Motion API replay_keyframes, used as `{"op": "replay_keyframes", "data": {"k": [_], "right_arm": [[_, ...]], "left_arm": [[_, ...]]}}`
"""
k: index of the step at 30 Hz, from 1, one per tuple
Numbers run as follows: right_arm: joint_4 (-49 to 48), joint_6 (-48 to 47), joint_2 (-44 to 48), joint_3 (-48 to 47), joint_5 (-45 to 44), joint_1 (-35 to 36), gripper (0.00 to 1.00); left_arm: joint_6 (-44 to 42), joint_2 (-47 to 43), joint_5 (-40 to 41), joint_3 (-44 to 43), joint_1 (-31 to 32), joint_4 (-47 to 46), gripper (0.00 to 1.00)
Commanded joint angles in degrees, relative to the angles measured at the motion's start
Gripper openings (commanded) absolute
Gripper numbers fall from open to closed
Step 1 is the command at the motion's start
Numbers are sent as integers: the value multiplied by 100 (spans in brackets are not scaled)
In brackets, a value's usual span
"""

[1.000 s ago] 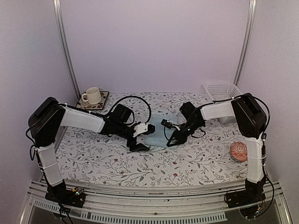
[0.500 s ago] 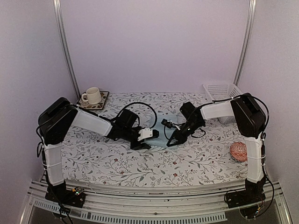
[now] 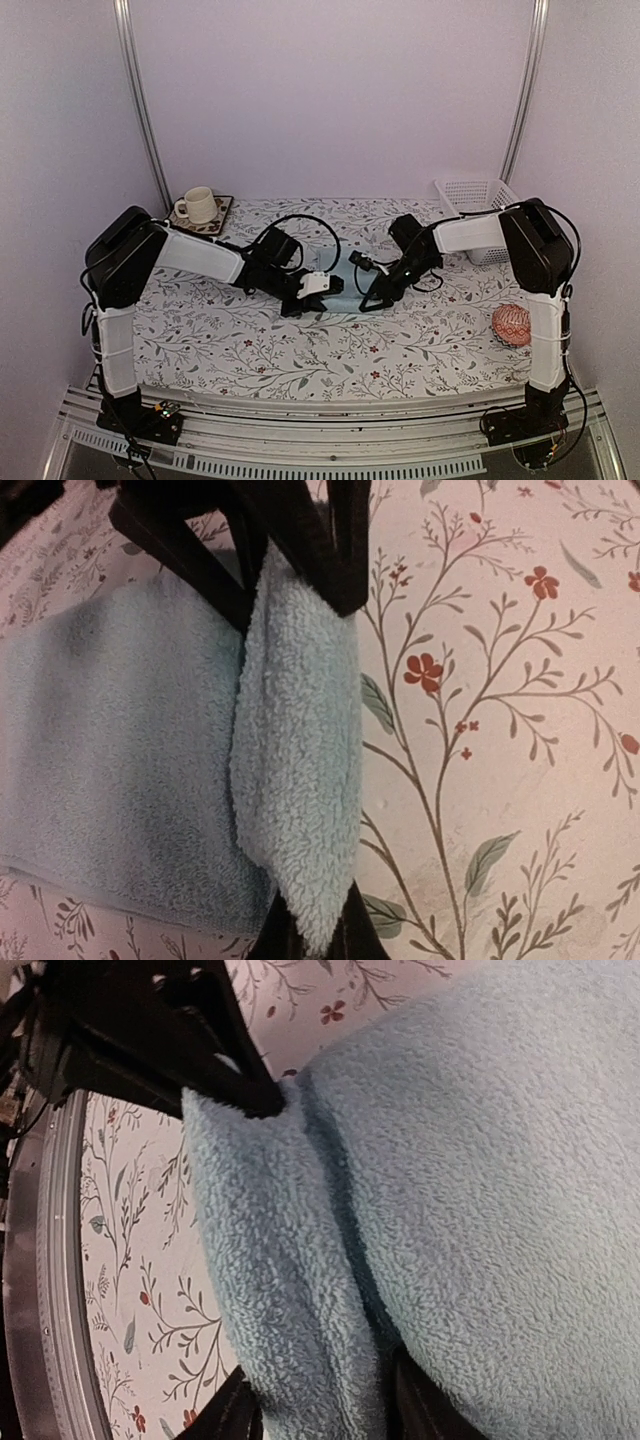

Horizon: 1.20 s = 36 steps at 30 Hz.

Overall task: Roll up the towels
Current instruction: Roll the towel at the center of the board.

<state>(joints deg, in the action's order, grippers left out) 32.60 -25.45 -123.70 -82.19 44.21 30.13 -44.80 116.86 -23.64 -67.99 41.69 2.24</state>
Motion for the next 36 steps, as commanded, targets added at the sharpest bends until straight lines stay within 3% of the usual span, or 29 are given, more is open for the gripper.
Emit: {"op": "replay_keyframes", "data": {"k": [1,12,17,26,36], "right_arm": [[-218,-265,607,198,-792,-69,52],[-1082,-902,1759,1216,-1723,45,65],[-2259,-1918,2395,2255,-2121,386,70],[-3789,-2890,2691,3110,-2765,1010,71],[-3924,-3246,2756,3339,-2111,1189,65]], "left_arm": [[38,181,-849,-358,-69,1128,0],[952,757,-1811,-967,-387,1686,0],[1390,1080,-2148,-1381,-611,2039,0],[1891,1609,-2161,-1804,-660,2434,0],[1983,1963,-2114,-2124,-758,2667,0]]}}
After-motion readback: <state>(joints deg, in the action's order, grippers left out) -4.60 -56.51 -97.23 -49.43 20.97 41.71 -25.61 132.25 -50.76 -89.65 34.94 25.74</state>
